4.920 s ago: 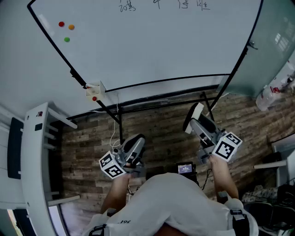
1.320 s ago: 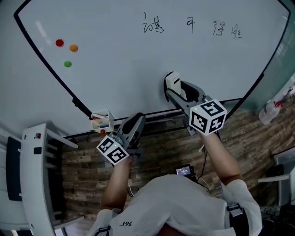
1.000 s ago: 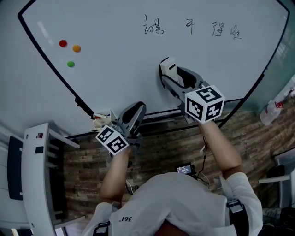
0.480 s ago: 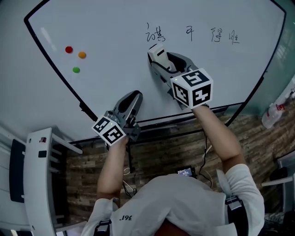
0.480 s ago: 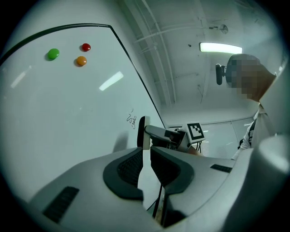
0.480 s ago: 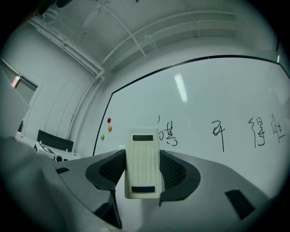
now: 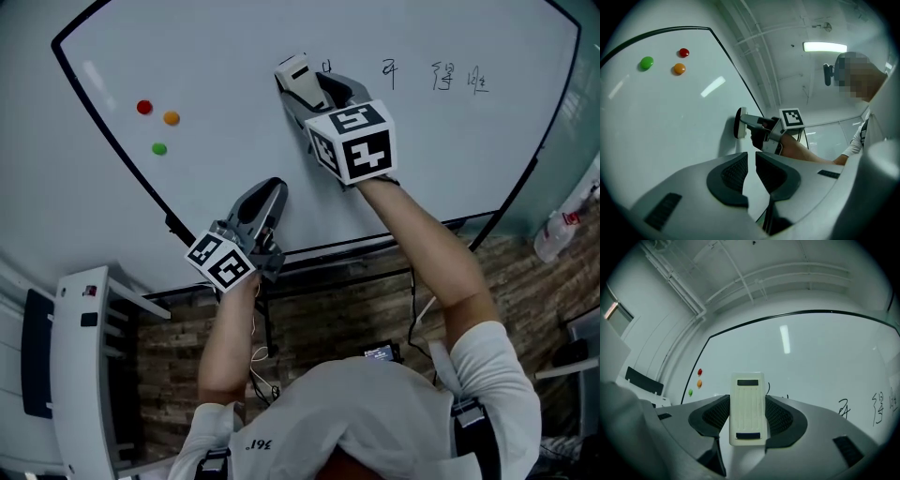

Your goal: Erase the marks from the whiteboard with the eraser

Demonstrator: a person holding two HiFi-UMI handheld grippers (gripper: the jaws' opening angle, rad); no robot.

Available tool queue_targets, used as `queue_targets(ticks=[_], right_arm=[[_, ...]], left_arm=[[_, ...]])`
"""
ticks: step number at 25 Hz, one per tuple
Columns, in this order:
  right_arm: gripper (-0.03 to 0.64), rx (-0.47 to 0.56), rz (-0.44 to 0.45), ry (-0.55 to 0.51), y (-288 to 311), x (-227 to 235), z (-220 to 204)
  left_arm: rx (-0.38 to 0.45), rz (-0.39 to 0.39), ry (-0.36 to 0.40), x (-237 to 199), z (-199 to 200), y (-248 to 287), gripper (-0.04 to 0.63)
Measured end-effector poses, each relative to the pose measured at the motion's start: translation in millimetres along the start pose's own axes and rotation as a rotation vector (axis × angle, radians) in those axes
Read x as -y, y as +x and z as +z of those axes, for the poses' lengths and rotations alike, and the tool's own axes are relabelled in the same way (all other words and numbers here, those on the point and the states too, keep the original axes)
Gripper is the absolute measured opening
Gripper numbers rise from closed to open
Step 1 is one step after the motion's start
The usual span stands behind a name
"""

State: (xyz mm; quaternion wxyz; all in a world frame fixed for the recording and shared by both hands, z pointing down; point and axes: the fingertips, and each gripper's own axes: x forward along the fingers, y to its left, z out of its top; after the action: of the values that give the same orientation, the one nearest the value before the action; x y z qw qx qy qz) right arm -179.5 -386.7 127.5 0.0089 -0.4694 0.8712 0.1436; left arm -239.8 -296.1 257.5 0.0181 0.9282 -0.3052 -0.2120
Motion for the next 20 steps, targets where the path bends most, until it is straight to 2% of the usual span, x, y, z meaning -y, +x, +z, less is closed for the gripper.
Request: queue_targets(ticks=[12, 15, 20], right_arm=[[0.25, 0.058, -0.186, -0.122, 24.8, -9.0, 22.4], [0.25, 0.037, -0.227, -0.189, 26.7, -10.0, 21.7], [0.252, 0.011, -0.287, -0.219, 30.1, -6.9, 20.8]], left_arm=[[0.011, 0.04, 0.006, -14.0, 3.1, -20.6, 0.041], [0.018, 0.044, 0.003, -15.1, 4.4, -25.3, 0.041], [0.025, 0.035, 0.0, -11.3, 3.4, -25.1, 0.041]])
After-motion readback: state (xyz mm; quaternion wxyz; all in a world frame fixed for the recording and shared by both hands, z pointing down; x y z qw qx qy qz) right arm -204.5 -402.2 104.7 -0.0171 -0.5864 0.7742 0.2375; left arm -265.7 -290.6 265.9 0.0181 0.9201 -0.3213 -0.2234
